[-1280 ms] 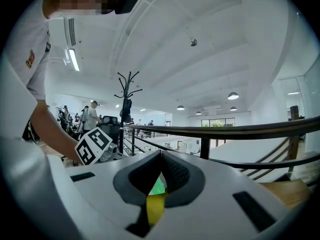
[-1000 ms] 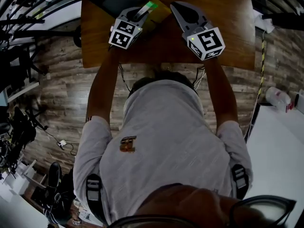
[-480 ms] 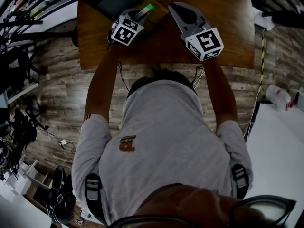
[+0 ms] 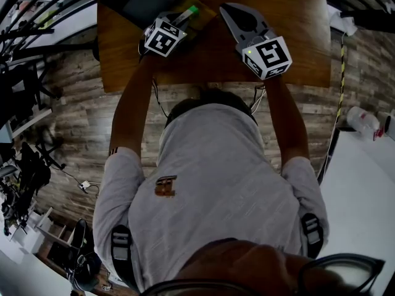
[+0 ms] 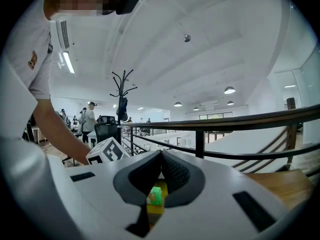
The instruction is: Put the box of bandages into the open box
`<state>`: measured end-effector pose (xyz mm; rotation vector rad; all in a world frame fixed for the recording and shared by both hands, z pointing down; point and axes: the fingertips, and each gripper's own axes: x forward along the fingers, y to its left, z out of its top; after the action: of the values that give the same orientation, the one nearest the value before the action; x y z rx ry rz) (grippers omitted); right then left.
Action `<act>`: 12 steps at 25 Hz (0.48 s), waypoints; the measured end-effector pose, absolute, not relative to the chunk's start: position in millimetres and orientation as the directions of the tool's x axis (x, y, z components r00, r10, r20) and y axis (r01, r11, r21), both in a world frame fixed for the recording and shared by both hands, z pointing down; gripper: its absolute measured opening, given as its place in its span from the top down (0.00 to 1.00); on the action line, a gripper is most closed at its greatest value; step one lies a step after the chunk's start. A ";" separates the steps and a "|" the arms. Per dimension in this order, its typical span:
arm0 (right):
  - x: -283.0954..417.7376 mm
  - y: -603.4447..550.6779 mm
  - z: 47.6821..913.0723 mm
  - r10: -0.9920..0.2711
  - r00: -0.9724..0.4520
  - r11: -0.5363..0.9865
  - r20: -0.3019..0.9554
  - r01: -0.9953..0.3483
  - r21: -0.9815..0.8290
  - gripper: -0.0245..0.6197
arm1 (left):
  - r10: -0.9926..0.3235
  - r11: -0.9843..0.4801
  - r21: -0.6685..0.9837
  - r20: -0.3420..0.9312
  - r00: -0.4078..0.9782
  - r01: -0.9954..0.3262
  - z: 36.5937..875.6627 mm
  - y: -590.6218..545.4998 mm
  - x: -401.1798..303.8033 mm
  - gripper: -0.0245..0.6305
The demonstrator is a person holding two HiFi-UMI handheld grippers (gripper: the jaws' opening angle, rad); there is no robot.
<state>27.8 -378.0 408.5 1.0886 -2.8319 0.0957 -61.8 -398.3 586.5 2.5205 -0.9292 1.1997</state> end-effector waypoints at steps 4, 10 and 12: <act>24.9 -362.9 401.7 -0.668 -0.735 0.739 0.118 -0.674 -0.018 0.91 | -0.461 -0.783 -0.089 0.748 0.478 -0.616 579.0 -384.7 -65.4 0.80; 25.3 -375.7 405.6 -0.668 -0.733 0.737 0.126 -0.676 -0.023 0.91 | -0.469 -0.778 -0.070 0.726 0.503 -0.625 577.8 -396.8 -64.2 0.74; 29.5 -386.1 412.5 -0.667 -0.733 0.737 0.131 -0.675 -0.027 0.91 | -0.465 -0.777 -0.057 0.723 0.511 -0.627 581.5 -405.3 -59.3 0.70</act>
<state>29.5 -386.1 412.5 1.0946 -2.8215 0.1104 -59.3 -405.3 581.5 2.5408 -0.9322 1.1190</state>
